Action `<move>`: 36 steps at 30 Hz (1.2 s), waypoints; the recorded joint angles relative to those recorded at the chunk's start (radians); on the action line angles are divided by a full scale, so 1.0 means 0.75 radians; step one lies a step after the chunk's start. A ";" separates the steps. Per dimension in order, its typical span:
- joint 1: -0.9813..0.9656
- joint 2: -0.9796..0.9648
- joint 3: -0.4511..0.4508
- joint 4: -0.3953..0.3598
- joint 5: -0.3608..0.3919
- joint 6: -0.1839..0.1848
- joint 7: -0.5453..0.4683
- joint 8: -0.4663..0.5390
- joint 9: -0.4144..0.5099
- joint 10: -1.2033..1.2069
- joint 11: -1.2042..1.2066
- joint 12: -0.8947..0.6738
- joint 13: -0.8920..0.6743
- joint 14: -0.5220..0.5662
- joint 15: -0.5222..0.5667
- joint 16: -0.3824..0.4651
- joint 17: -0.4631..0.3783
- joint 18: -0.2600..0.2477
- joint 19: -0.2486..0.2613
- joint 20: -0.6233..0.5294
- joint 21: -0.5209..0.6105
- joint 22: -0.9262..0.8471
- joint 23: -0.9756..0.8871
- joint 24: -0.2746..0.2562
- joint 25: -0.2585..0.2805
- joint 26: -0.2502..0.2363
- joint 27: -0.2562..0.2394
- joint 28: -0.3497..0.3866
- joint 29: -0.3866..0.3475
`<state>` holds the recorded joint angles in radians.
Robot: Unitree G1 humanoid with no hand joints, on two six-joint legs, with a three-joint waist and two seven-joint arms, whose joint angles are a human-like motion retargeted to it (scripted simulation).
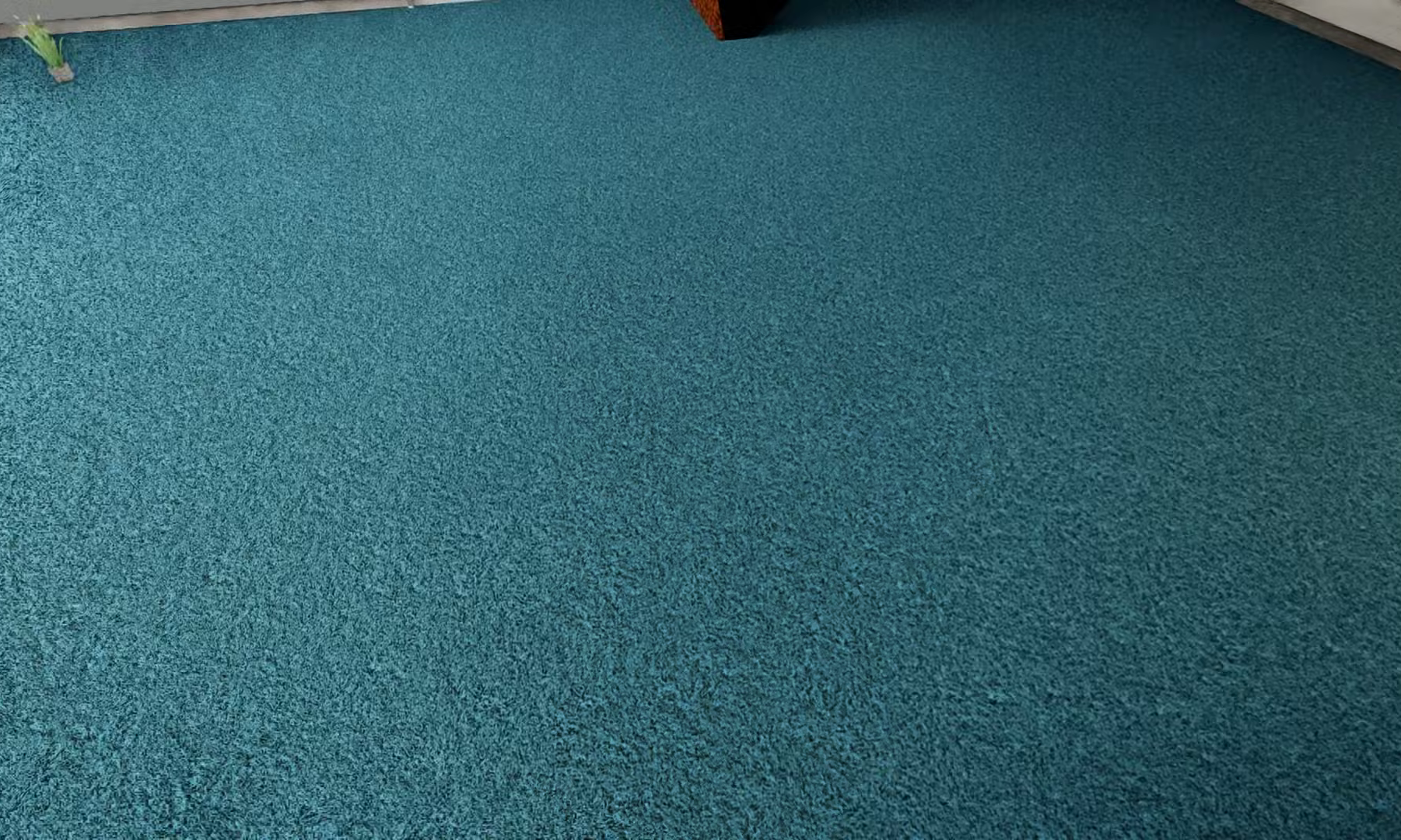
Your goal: Move towards the armchair
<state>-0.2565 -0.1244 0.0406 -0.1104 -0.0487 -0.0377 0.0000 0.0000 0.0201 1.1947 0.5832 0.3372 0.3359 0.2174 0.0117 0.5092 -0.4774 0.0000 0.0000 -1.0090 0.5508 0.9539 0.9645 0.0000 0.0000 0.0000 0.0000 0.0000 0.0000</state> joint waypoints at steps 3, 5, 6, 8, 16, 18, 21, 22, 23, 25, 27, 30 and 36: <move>-0.136 0.246 0.120 -0.069 0.027 -0.006 0.000 0.000 0.034 -0.489 -0.110 0.079 -0.010 0.122 -0.079 -0.001 -0.017 0.000 0.000 0.196 -0.066 -0.112 -0.057 0.000 0.000 0.000 0.000 0.000 0.000; -0.092 0.378 0.190 -0.058 0.081 0.032 0.000 0.000 0.065 -0.892 -0.136 0.110 -0.009 0.214 -0.142 -0.048 -0.032 0.000 0.000 0.231 -0.122 -0.144 -0.089 0.000 0.000 0.000 0.000 0.000 0.000; -0.075 0.424 0.205 -0.059 0.107 0.044 0.000 0.000 0.069 -0.990 -0.141 0.121 -0.023 0.060 -0.175 -0.077 -0.037 0.000 0.000 0.221 -0.122 -0.152 -0.093 0.000 0.000 0.000 0.000 0.000 0.000; -0.043 0.509 0.197 -0.060 0.142 0.046 0.000 0.000 0.059 -0.971 -0.125 0.146 -0.026 -0.202 -0.212 -0.116 -0.026 0.000 0.000 0.170 -0.131 -0.163 -0.113 0.000 0.000 0.000 0.000 0.000 0.000; 0.217 0.024 -0.042 -0.159 -0.122 -0.069 0.000 0.000 -0.021 -0.984 0.872 -0.044 0.110 -0.475 0.126 -0.063 0.080 0.000 0.000 0.254 0.202 -0.132 0.043 0.000 0.000 0.000 0.000 0.000 0.000; 0.366 -0.081 -0.091 -0.142 -0.088 -0.044 0.000 0.000 0.018 -1.018 0.775 -0.111 0.145 -0.528 -0.080 -0.044 0.087 0.000 0.000 0.470 0.280 -0.263 0.080 0.000 0.000 0.000 0.000 0.000 0.000; 0.486 -0.188 -0.191 -0.109 0.012 -0.036 0.000 0.000 0.054 -1.065 0.296 -0.193 0.153 -0.528 -0.024 -0.032 0.083 0.000 0.000 0.651 0.259 -0.445 0.071 0.000 0.000 0.000 0.000 0.000 0.000; 0.524 -0.199 -0.208 -0.101 0.027 -0.037 0.000 0.000 0.063 -1.076 0.138 -0.228 0.148 -0.529 0.072 -0.038 0.072 0.000 0.000 0.633 0.235 -0.444 0.060 0.000 0.000 0.000 0.000 0.000 0.000; 0.557 -0.218 -0.213 -0.091 0.042 -0.037 0.000 0.000 0.071 -1.083 0.020 -0.253 0.137 -0.530 0.142 -0.049 0.059 0.000 0.000 0.606 0.203 -0.422 0.050 0.000 0.000 0.000 0.000 0.000 0.000; 0.644 -0.244 -0.185 -0.069 0.088 -0.037 0.000 0.000 0.097 -1.088 -0.097 -0.239 0.101 -0.542 0.236 -0.064 0.031 0.000 0.000 0.535 0.137 -0.365 0.031 0.000 0.000 0.000 0.000 0.000 0.000; 0.711 -0.288 -0.188 -0.078 0.124 -0.070 0.000 0.000 0.098 -1.085 -0.114 -0.180 0.071 -0.542 0.225 -0.059 0.018 0.000 0.000 0.391 0.012 -0.273 -0.006 0.000 0.000 0.000 0.000 0.000 0.000; 0.830 -0.262 -0.258 -0.023 0.131 -0.018 0.000 0.000 0.074 -1.085 -0.013 -0.057 0.078 -0.442 0.256 -0.100 -0.014 0.000 0.000 0.019 -0.118 -0.029 -0.055 0.000 0.000 0.000 0.000 0.000 0.000; 0.079 -0.014 -0.154 -0.009 0.056 0.073 0.000 0.000 0.001 -0.049 -0.025 0.042 0.025 -0.013 -0.099 -0.052 0.013 0.000 0.000 -0.011 0.024 -0.036 0.001 0.000 0.000 0.000 0.000 0.000 0.000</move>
<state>-0.1971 -0.1349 -0.0749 -0.1172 -0.0068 0.0174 0.0000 0.0000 0.0206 1.1578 0.5644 0.3690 0.3549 0.2079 -0.0624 0.4699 -0.4674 0.0000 0.0000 -1.0169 0.5689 0.9266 0.9654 0.0000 0.0000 0.0000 0.0000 0.0000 0.0000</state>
